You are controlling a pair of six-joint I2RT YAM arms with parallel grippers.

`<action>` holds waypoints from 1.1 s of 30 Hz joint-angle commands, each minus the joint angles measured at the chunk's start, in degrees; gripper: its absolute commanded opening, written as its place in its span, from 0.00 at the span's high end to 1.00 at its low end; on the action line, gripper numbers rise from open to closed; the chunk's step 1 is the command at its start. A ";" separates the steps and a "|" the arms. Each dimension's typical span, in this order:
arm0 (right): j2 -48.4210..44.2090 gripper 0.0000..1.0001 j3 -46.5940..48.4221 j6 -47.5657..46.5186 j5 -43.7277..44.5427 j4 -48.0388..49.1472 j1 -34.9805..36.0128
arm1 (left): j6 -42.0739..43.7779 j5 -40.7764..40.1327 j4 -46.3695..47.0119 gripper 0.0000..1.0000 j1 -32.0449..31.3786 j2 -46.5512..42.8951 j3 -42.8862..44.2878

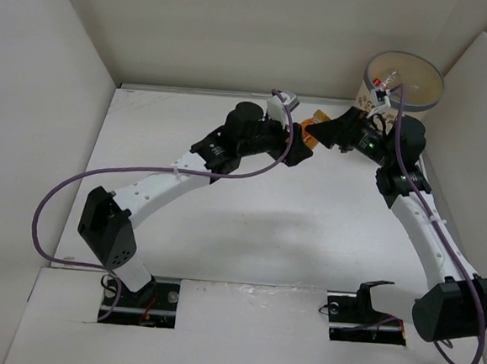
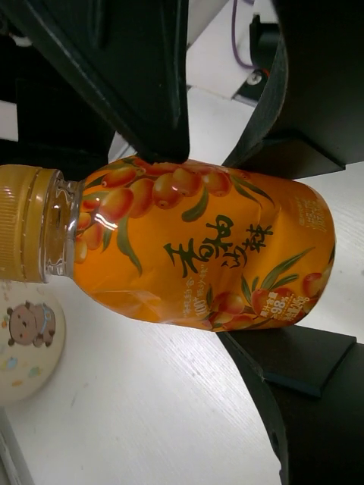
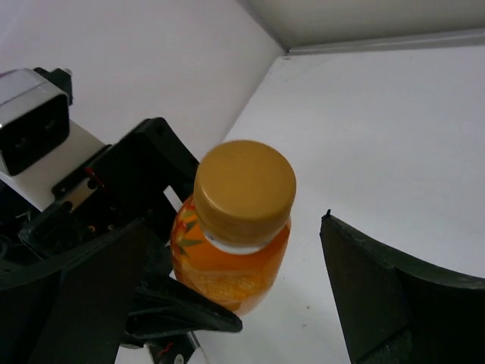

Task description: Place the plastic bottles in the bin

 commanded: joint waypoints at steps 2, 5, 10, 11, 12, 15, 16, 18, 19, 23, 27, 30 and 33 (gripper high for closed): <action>-0.13 0.00 1.83 2.92 -1.99 9.79 1.07 | -4.06 6.61 7.78 1.00 -0.22 -2.06 1.64; 0.39 0.10 1.30 3.45 -1.29 11.38 2.56 | -5.46 7.49 9.20 1.00 -0.22 -3.19 2.26; 0.92 0.36 -0.54 6.17 -1.29 13.22 4.31 | -6.00 3.11 10.68 1.00 -0.22 -4.43 2.27; 0.92 0.53 -0.54 6.96 -1.29 14.19 4.32 | -6.00 2.14 10.69 1.00 -0.22 -5.04 2.27; 0.92 0.66 -0.54 6.97 -1.29 14.20 4.84 | -6.00 0.13 10.69 0.88 -0.22 -5.57 1.66; 0.40 1.00 -0.02 6.97 0.29 14.20 5.37 | -7.05 -2.69 10.69 0.30 -0.22 -6.18 1.65; 0.40 1.00 -0.02 6.97 1.07 14.20 5.37 | -7.05 -3.57 10.69 0.00 -0.22 -6.19 1.04; 1.88 1.00 2.78 6.97 2.13 12.80 4.33 | -7.05 -4.28 9.47 0.00 -0.22 -6.89 1.04; 2.67 1.00 4.10 6.44 3.09 11.92 3.62 | -7.05 -4.28 8.50 0.00 -0.22 -6.89 1.73; 9.87 1.00 13.50 4.50 7.93 8.75 -2.70 | -7.05 -6.12 1.56 0.00 -0.22 -8.64 1.74; 19.45 1.00 25.01 5.03 11.35 8.75 -12.53 | -5.82 -9.19 -2.05 0.00 -0.22 -13.30 -3.26; 26.57 1.00 33.45 5.73 16.78 8.22 -16.84 | -5.30 -11.49 -4.77 0.00 -0.22 -17.69 -6.68; 31.68 1.00 38.91 5.73 21.20 6.03 -19.58 | -6.78 -13.76 -7.50 0.00 -0.22 -21.82 -9.24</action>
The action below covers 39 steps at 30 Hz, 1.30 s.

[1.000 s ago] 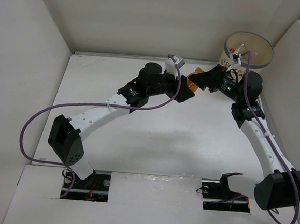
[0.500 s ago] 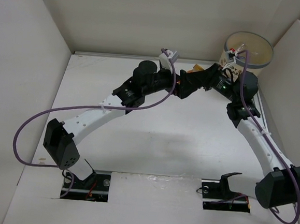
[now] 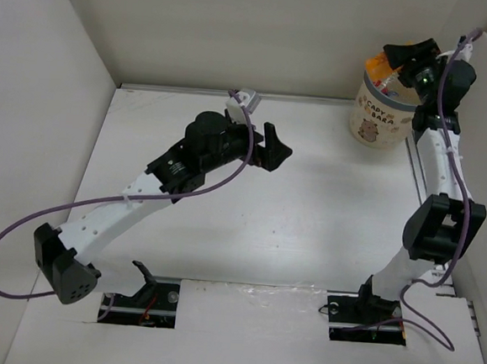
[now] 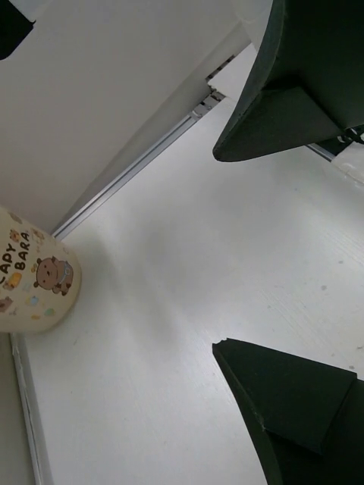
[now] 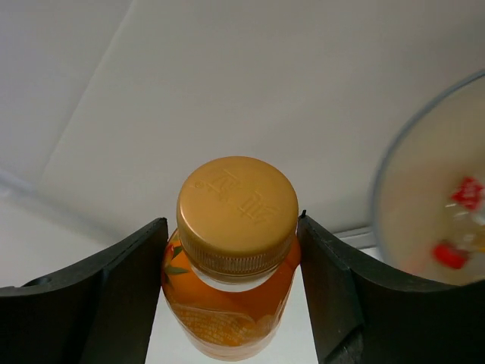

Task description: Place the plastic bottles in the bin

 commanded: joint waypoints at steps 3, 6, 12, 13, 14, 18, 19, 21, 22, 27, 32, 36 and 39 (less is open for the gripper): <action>5.58 1.00 8.96 -0.78 10.91 -2.04 -4.38 | -2.95 -7.36 -6.00 0.00 0.15 -7.59 -2.39; 8.65 0.93 13.18 -3.32 12.67 -3.46 -5.00 | -3.66 -9.91 -9.78 0.00 0.15 -9.00 -2.39; 14.19 0.05 22.92 -6.58 19.52 -12.13 -5.00 | -3.04 -10.45 -10.85 0.00 0.15 -10.94 -4.23; 15.85 0.00 24.60 -7.45 19.53 -13.46 -5.00 | -3.04 -10.45 -11.37 0.00 0.15 -11.55 -4.23; 16.74 0.00 26.45 -7.98 20.40 -15.04 -5.00 | -3.04 -11.49 -11.38 0.00 0.15 -11.55 -4.23; 22.54 0.00 39.00 -10.89 25.76 -25.85 -3.78 | -3.66 -13.96 -13.48 0.00 0.15 -9.98 -3.10; 23.59 0.00 43.30 -11.67 26.38 -29.79 -3.77 | -4.44 -14.92 -14.27 0.00 0.15 -9.97 -2.48; 23.44 0.00 44.22 -12.55 27.34 -30.88 -2.99 | -5.67 -17.55 -16.56 0.00 0.93 -8.31 -0.64; 22.38 0.00 43.26 -13.08 28.14 -30.88 -1.94 | -5.68 -18.26 -17.08 0.00 1.46 -8.30 -0.02; 10.28 0.00 34.12 -16.77 30.33 -37.01 2.55 | -7.17 -21.95 -20.24 0.00 5.77 -6.37 4.28; -6.24 0.00 19.82 -20.81 35.07 -43.10 10.88 | -4.98 -31.18 -26.13 0.00 5.77 -1.89 14.37; -23.38 0.00 0.85 -23.01 35.61 -42.57 18.43 | -3.83 -34.97 -28.60 0.00 6.30 -1.36 16.95; -33.59 0.00 -4.63 -24.50 38.50 -45.20 23.89 | -2.69 -36.55 -28.60 0.00 6.30 -3.81 16.25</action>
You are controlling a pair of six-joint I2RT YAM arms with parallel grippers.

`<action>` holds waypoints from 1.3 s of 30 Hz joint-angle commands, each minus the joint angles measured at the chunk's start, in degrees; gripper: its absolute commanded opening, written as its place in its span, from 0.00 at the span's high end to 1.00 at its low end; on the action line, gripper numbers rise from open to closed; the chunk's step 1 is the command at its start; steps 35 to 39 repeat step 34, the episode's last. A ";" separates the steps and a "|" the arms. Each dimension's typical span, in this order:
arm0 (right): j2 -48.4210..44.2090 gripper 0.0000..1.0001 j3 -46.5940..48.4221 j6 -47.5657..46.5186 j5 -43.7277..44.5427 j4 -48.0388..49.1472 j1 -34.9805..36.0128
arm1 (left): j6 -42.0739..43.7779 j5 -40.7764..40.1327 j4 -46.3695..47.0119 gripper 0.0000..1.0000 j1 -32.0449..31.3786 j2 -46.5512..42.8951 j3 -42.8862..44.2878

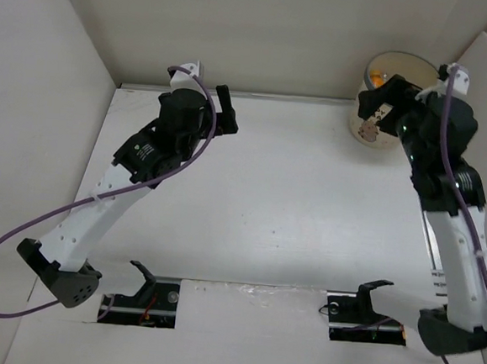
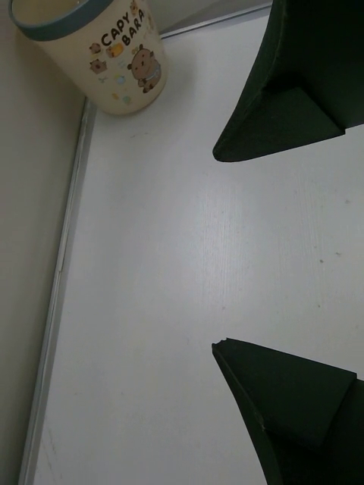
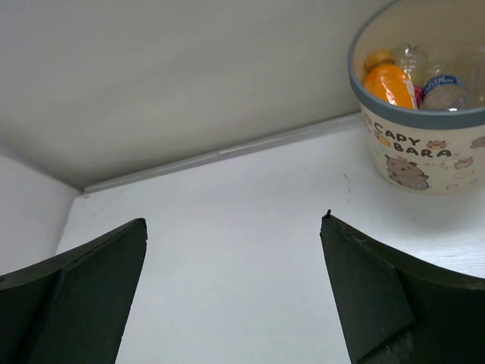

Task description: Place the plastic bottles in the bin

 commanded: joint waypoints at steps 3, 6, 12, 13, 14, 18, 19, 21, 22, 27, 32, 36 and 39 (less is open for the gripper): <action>-12.74 0.00 -7.17 -3.75 6.19 -5.77 6.02 | 3.00 -6.13 -2.05 0.00 0.38 -5.75 -0.80; -17.40 0.00 -7.70 -5.16 7.24 -9.46 10.41 | 5.37 -8.84 -0.56 0.00 0.38 -11.00 -4.14; -23.90 0.00 -9.19 -4.63 5.58 -14.30 16.22 | 5.37 -12.64 -0.03 0.00 0.38 -22.35 -12.84; -24.44 0.00 -9.90 -4.63 5.06 -14.82 16.22 | 5.37 -13.16 0.93 0.00 0.38 -25.94 -14.25; -24.97 0.00 -10.43 -4.63 4.27 -14.83 16.75 | 6.07 -13.17 1.72 0.00 0.38 -27.89 -17.65; -26.38 0.00 -14.03 -5.24 3.12 -16.05 16.75 | 7.66 -16.41 5.95 0.00 0.38 -36.51 -27.17; -27.07 0.00 -15.34 -5.25 3.64 -16.06 17.36 | 6.18 -17.11 6.56 0.00 0.38 -37.74 -28.23; -27.08 0.00 -16.40 -5.25 5.65 -16.06 18.15 | 5.64 -18.52 7.09 0.00 0.38 -40.20 -29.81; -27.78 0.00 -16.93 -5.25 6.28 -15.45 19.11 | 5.64 -18.53 7.09 0.00 0.38 -40.21 -29.82; -27.78 0.00 -17.46 -5.25 7.43 -15.44 19.74 | 5.11 -19.14 7.09 0.00 0.38 -38.64 -29.82; -27.26 0.00 -17.46 -5.25 8.04 -15.44 19.74 | 4.59 -19.14 6.57 0.00 0.38 -37.49 -29.82; -27.26 0.00 -16.94 -5.25 8.04 -15.44 20.26 | 4.58 -18.62 6.57 0.00 0.38 -37.49 -29.82; -27.26 0.00 -16.94 -5.25 8.04 -15.44 20.26 | 4.58 -18.62 6.57 0.00 0.38 -37.49 -29.82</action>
